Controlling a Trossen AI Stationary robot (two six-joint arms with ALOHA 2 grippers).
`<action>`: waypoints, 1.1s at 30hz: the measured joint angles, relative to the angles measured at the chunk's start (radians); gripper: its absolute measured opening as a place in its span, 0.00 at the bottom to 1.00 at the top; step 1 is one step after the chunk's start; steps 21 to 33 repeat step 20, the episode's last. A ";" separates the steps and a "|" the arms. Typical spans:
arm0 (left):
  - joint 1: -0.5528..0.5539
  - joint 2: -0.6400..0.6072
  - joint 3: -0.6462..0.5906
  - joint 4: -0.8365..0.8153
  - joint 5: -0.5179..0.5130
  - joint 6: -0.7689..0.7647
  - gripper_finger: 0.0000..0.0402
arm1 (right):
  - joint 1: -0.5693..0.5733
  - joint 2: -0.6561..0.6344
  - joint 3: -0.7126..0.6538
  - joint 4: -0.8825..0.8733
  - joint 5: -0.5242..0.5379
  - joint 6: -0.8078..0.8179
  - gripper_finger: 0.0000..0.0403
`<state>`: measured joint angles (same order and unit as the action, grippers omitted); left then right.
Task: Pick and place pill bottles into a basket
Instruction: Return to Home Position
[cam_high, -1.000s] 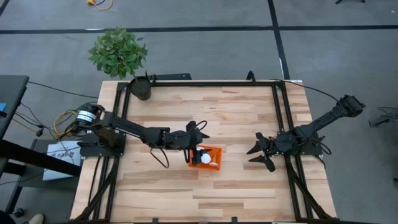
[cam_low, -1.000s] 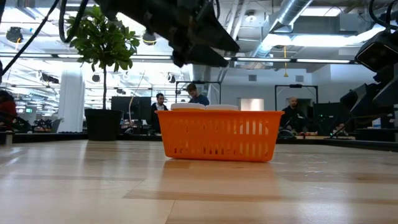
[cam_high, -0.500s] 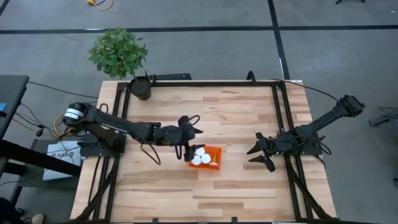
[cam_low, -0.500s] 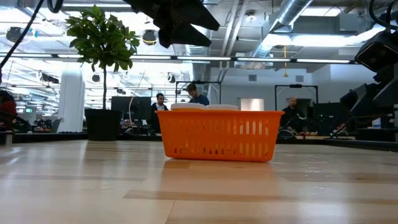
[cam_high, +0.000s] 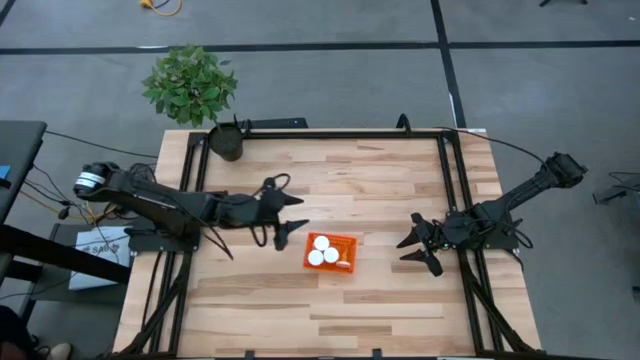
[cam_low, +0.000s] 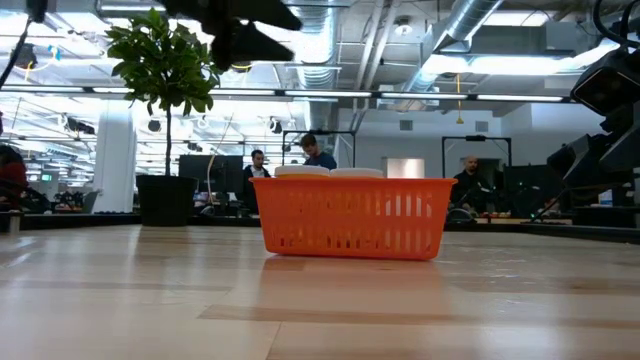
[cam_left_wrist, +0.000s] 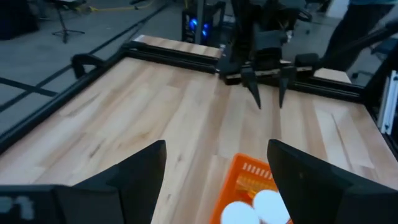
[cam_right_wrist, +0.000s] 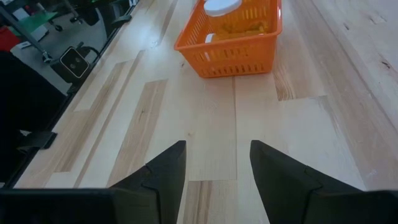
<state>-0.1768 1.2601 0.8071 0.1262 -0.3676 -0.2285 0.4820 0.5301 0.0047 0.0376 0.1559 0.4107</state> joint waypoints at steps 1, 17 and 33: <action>0.000 -0.023 -0.019 0.000 -0.008 -0.002 0.67 | 0.000 0.000 0.000 0.000 0.000 0.000 0.42; 0.000 -0.456 -0.333 0.024 0.028 -0.063 0.67 | 0.000 0.000 0.000 0.000 0.000 0.000 0.42; 0.000 -0.532 -0.384 0.024 0.049 -0.063 0.67 | 0.000 0.000 0.000 0.000 0.000 0.000 0.42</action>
